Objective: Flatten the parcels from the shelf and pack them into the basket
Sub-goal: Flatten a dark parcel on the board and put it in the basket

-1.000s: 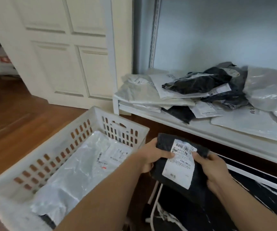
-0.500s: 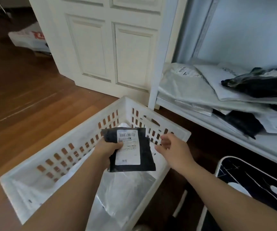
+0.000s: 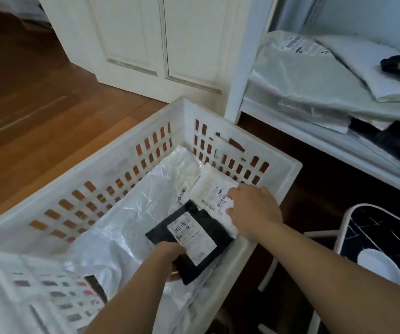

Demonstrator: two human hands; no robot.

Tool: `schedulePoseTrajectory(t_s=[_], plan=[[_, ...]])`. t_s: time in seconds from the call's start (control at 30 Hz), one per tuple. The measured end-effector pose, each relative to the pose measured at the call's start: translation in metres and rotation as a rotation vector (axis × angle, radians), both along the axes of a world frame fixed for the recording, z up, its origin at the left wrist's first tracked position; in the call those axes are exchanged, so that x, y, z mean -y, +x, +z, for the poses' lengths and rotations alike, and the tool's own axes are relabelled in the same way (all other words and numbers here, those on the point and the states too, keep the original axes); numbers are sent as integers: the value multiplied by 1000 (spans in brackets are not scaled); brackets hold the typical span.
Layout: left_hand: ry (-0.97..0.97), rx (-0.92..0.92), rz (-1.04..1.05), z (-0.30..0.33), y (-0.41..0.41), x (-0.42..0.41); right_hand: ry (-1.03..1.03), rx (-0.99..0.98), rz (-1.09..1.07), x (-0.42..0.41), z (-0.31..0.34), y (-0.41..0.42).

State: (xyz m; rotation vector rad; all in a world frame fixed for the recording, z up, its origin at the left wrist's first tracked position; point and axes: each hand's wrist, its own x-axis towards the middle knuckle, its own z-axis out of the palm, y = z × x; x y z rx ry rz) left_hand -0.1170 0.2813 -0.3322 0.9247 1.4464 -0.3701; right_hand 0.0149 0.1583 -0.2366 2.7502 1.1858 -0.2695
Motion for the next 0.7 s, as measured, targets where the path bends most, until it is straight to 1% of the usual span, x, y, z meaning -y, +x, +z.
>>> schedulePoseTrajectory(t_s=[0.03,0.07,0.1,0.17,0.2,0.23,0.27,0.3,0.33,0.37,0.43,0.5,0.57,0.7], plan=[[22,-38,-105,-5,-3,4,22,7,-8,1,-2,0],[94,-75,-255,-10,-5,6,45,13,-15,1,-2,-1],[219,-122,-477,-15,-5,7,67,18,-18,0,-3,-1],[567,-248,-1015,-16,0,6,102,15,-26,0,-5,-1],[762,-292,-1244,-10,5,6,114,10,-32,1,-5,-1],[954,-289,-1418,-7,10,7,121,8,-35,1,-4,-1],[1121,-226,-1525,-7,16,7,124,8,-36,1,-4,-1],[1219,-126,-1601,-11,22,8,124,10,-35,2,-4,-1],[1211,-29,-1684,-15,26,8,124,11,-35,2,-4,-1],[1134,23,-1777,-20,29,7,121,11,-37,1,-4,-2],[931,2,-1879,-33,33,6,110,14,-34,1,-4,-2],[788,-58,-1901,-46,31,6,95,14,-23,1,-2,-2],[745,-100,-1915,-55,28,9,91,4,-18,1,-2,0],[749,-155,-1902,-63,28,13,106,-10,-27,0,0,0]])
